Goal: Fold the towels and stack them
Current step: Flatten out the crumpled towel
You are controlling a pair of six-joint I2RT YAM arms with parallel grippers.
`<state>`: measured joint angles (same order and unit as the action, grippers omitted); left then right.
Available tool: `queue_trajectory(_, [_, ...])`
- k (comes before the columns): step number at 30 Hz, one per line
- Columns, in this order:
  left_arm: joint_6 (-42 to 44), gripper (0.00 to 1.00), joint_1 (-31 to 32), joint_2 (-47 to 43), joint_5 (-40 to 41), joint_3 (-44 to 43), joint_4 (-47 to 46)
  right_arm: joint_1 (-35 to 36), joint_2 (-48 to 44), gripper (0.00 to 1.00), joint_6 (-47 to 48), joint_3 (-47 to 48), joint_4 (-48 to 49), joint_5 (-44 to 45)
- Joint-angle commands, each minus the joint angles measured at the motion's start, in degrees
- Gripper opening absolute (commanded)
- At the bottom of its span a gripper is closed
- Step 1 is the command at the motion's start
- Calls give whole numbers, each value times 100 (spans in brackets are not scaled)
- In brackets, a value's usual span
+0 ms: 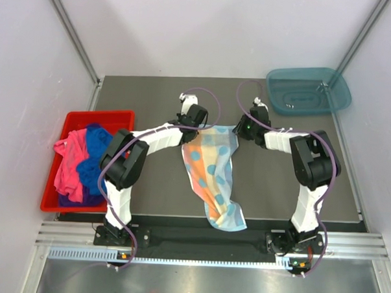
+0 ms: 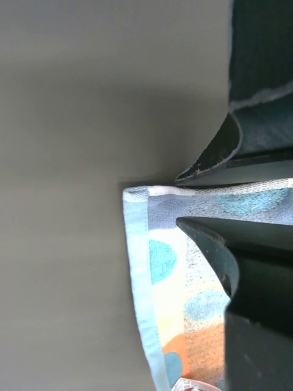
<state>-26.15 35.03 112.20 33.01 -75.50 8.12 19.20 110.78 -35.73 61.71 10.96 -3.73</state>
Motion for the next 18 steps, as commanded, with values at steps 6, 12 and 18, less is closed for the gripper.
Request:
queue_trajectory(6, [269,9,-224,-50,-875,45,-636,-57,348,37,338,877,-507,223])
queue_trajectory(12, [163,11,-365,39,-998,53,-627,4,523,38,636,1246,-1025,636])
queue_trajectory(18, [145,20,-505,38,-1007,53,-557,136,655,32,882,1457,-1429,979])
